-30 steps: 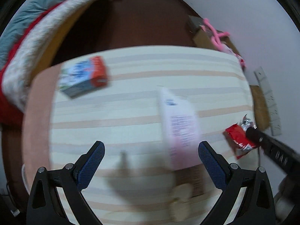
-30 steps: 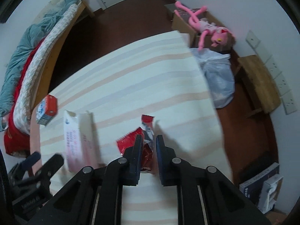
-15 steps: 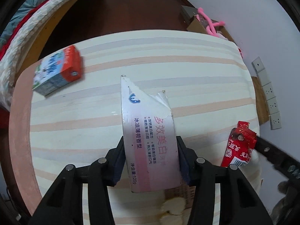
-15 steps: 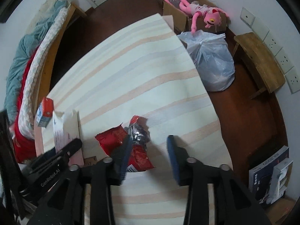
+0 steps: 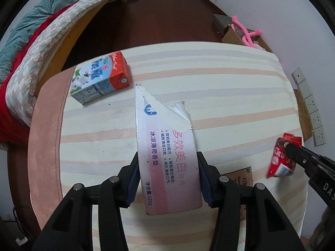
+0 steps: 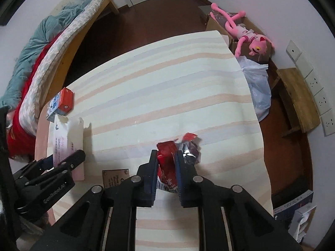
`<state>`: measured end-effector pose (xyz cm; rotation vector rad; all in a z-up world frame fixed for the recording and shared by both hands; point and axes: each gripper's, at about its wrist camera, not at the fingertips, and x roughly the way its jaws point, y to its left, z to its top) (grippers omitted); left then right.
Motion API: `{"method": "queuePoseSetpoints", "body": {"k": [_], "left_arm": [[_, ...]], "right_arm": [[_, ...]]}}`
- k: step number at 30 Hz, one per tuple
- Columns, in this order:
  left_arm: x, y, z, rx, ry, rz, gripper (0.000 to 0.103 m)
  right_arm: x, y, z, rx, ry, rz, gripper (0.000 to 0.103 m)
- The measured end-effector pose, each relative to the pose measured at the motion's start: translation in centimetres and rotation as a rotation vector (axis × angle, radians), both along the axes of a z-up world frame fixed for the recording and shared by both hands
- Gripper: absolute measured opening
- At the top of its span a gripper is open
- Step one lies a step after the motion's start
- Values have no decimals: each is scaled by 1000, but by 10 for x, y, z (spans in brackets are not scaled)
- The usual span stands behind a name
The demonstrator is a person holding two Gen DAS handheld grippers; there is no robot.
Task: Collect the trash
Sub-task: 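Carry white box and red packet over the bin and release both inside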
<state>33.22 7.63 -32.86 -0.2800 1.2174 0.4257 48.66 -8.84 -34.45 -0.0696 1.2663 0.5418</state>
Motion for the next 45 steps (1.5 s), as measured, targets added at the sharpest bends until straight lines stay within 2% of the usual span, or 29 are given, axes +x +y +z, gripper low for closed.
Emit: {"method": "queuePoseSetpoints", "body": {"k": [5, 9, 15, 20, 25, 31, 36, 40, 45], "left_arm": [[-14, -4, 21, 22, -37, -24, 46], [-40, -9, 44, 46, -73, -52, 46], [-97, -5, 91, 99, -146, -36, 46], [-158, 1, 127, 88, -207, 2, 46], [-219, 14, 148, 77, -241, 46, 46], [-294, 54, 169, 105, -280, 134, 46], [-357, 102, 179, 133, -298, 232, 46], [-401, 149, 172, 151, -281, 320, 46], [-442, 207, 139, 141, -238, 427, 46]], "right_arm": [[-12, -6, 19, 4, -57, 0, 8], [-37, -13, 45, 14, -111, 20, 8], [-94, -22, 89, 80, -171, 62, 8], [-152, -16, 119, 154, -167, 128, 8], [-207, 6, 146, 228, -162, 201, 8], [-279, 62, 179, 298, -164, 332, 8], [-342, 135, 190, 338, -143, 458, 8], [-385, 198, 180, 347, -101, 541, 8], [-438, 287, 141, 307, -32, 639, 7]]}}
